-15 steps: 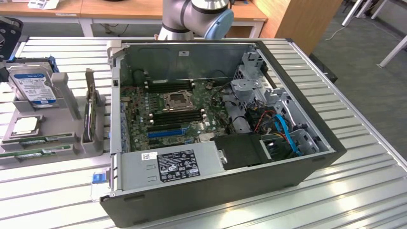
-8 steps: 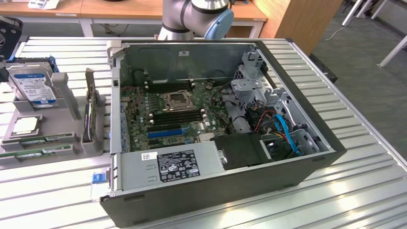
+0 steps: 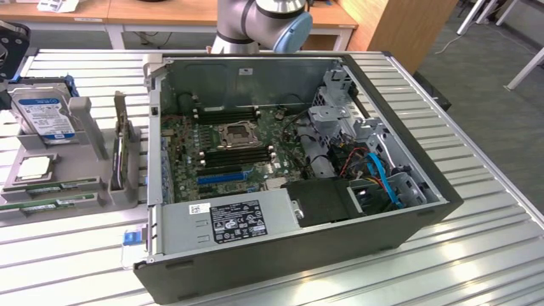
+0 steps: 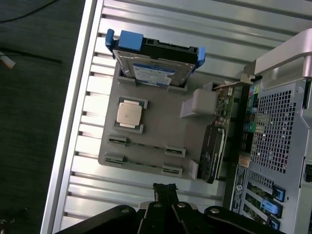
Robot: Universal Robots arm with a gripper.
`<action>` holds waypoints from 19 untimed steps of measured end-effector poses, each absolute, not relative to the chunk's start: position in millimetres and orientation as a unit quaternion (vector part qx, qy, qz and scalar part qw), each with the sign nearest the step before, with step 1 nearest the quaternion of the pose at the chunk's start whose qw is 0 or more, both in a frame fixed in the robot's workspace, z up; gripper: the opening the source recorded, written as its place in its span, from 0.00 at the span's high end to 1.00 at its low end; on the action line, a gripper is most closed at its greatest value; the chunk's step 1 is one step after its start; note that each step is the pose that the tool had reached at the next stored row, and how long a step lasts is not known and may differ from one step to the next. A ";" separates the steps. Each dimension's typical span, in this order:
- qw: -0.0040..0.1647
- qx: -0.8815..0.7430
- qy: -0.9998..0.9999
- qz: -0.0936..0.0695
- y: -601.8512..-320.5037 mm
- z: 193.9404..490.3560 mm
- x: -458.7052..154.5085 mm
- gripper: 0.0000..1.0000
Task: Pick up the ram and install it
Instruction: 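Pick up the ram and move it above insertion slot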
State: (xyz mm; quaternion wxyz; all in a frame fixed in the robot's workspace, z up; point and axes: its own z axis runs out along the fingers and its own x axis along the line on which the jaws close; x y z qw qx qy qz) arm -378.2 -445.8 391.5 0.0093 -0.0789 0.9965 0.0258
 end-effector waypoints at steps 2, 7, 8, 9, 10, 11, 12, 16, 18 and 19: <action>0.009 -0.083 0.996 0.026 -445.8 391.5 -378.2 0.90; 0.009 -0.094 0.995 0.026 -445.8 391.4 -378.2 0.90; 0.009 -0.096 0.995 0.026 -445.8 391.4 -378.2 0.90; 0.009 -0.104 0.994 0.026 -445.8 391.4 -378.2 0.90; 0.008 -0.111 0.993 0.026 -445.8 391.3 -378.2 0.90; 0.008 -0.123 0.992 0.026 -445.8 391.0 -378.1 0.90; 0.008 -0.127 0.992 0.026 -445.8 390.9 -378.1 0.90; 0.008 -0.135 0.991 0.026 -445.8 390.7 -378.2 0.90; 0.008 -0.140 0.990 0.026 -445.8 390.7 -378.1 0.90; 0.008 -0.143 0.989 0.026 -445.8 390.7 -378.1 0.90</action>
